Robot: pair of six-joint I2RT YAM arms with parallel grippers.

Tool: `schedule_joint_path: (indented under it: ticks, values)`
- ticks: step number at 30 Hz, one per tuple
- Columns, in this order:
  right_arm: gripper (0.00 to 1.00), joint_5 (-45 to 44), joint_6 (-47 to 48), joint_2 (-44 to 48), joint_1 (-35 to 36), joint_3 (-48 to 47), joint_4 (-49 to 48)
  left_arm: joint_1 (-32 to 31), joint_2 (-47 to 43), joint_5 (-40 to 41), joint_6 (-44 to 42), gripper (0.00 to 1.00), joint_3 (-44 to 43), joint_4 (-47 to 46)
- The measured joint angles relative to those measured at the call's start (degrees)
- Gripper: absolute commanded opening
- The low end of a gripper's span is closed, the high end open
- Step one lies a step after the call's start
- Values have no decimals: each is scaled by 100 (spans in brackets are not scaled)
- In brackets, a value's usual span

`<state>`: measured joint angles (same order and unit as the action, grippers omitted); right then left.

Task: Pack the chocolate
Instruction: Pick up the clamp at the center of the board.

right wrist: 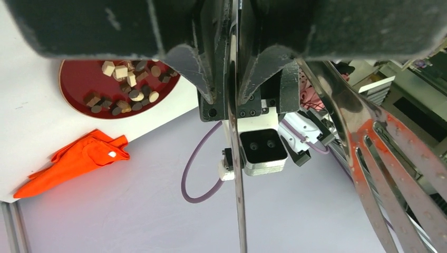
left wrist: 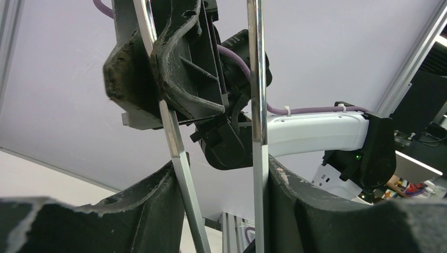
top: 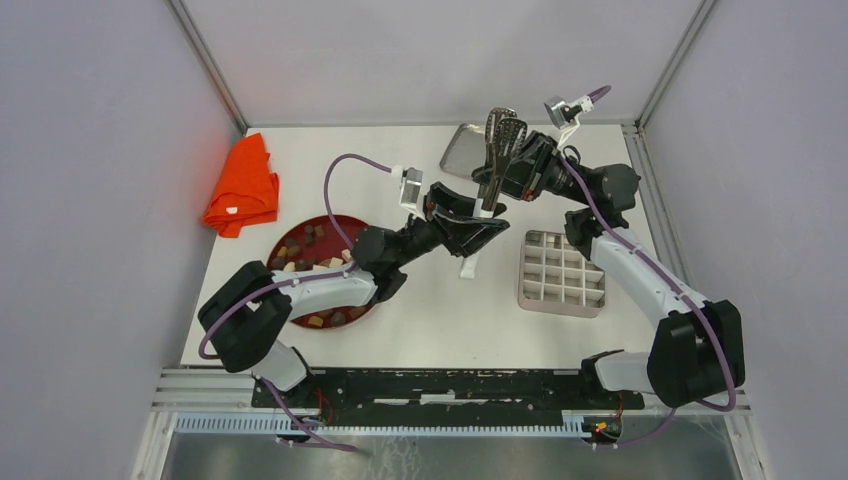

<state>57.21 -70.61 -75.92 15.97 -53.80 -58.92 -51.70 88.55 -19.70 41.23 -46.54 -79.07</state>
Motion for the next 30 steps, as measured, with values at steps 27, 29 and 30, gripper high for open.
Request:
schedule_joint_path:
  ticks: [27,29,30]
  values:
    - [34,951,2181,852,-970,-63,1550,868,-1174,13,944,54,396,1799]
    - [34,901,3432,1016,-1073,-190,2811,973,-1419,13,964,54,393,2461]
    - [34,809,3993,1069,-1102,-214,3322,1003,-1567,15,962,54,365,2946]
